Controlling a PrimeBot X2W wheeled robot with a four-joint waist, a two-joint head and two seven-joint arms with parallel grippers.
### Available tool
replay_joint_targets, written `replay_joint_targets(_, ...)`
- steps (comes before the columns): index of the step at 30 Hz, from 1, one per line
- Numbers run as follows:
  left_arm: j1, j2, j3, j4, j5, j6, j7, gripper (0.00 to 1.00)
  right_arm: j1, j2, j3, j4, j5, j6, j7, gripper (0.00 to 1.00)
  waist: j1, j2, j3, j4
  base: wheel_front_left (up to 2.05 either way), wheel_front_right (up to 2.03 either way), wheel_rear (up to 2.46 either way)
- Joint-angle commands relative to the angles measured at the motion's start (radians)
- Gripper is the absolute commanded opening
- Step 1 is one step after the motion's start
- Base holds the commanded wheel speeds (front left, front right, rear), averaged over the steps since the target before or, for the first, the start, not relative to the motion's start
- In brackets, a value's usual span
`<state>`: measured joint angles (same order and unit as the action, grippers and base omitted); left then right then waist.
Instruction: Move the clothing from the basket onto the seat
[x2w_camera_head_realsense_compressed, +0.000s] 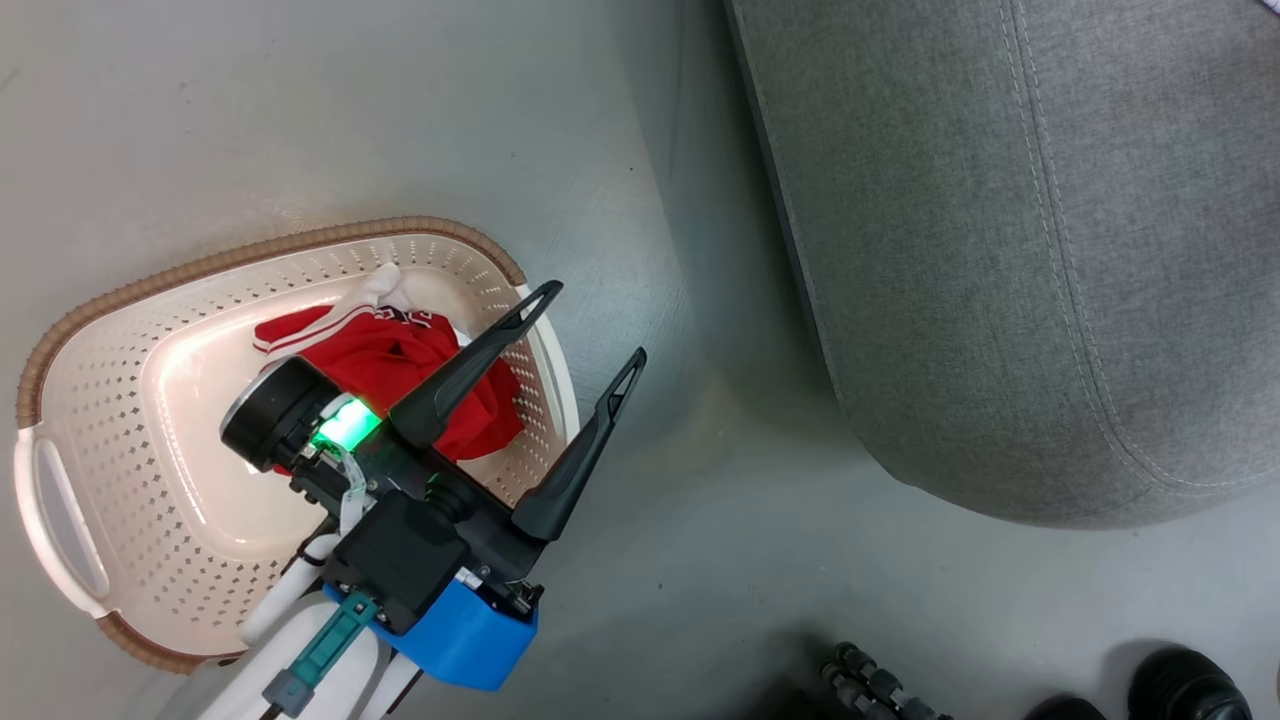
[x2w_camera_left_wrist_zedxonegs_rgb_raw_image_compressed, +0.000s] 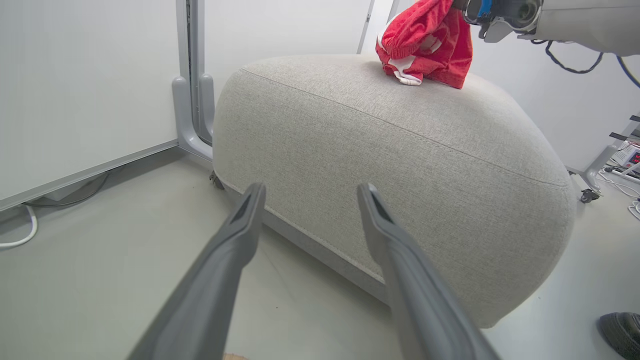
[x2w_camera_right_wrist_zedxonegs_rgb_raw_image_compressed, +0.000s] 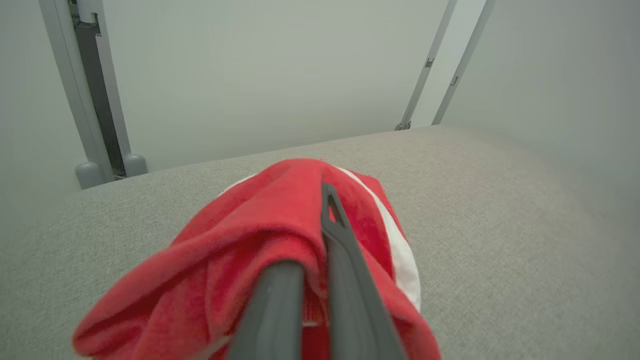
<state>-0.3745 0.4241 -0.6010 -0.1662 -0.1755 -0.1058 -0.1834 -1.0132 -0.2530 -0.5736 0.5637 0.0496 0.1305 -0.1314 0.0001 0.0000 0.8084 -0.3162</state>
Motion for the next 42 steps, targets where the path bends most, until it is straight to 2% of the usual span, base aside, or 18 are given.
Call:
replay_joint_targets(1,-0.012,0.002,-0.003,-0.003,0.000,0.004,-0.001,1.00,0.011,-0.009,0.000,0.011,-0.001,0.000,-0.007,0.00,-0.0001,0.0000,-0.001,0.002,0.00,0.00,0.00)
replay_joint_targets(5,-0.021,-0.001,-0.010,0.004,0.002,0.003,-0.006,1.00,0.005,-0.015,-0.001,0.067,-0.007,0.000,-0.014,0.00,-0.0001,0.0000,-0.006,0.007,0.00,0.00,0.00)
replay_joint_targets(8,-0.023,-0.002,-0.011,0.010,0.001,0.005,-0.012,1.00,-0.008,-0.016,0.000,0.096,-0.014,0.000,-0.014,0.15,-0.0001,0.0000,-0.012,0.011,0.00,0.00,0.00)
replay_joint_targets(10,-0.024,-0.003,-0.012,0.014,-0.002,0.007,-0.013,1.00,-0.016,-0.020,0.000,0.106,-0.022,0.000,-0.016,0.47,-0.0001,0.0000,-0.016,0.014,0.00,0.00,0.00)
replay_joint_targets(11,-0.024,-0.004,-0.013,0.015,-0.003,0.006,-0.014,1.00,-0.020,-0.022,0.001,0.110,-0.026,0.000,-0.019,0.83,-0.0001,0.0000,-0.018,0.014,0.00,0.00,0.00)
replay_joint_targets(12,-0.024,-0.005,-0.014,0.016,-0.004,0.007,-0.015,1.00,-0.023,-0.022,0.002,0.117,-0.025,0.000,-0.013,1.00,-0.0001,0.0000,-0.020,0.015,0.00,0.00,0.00)
replay_joint_targets(29,-0.043,-0.037,-0.030,0.074,-0.032,0.009,-0.049,1.00,0.014,-0.085,0.045,0.193,-0.005,0.000,-0.051,1.00,-0.0001,0.0000,-0.071,0.038,0.00,0.00,0.00)
replay_joint_targets(42,-0.036,-0.096,-0.017,0.181,-0.072,0.007,-0.081,1.00,0.111,-0.081,0.096,0.220,0.011,0.000,-0.082,1.00,-0.0001,0.0000,-0.168,0.081,0.00,0.00,0.00)
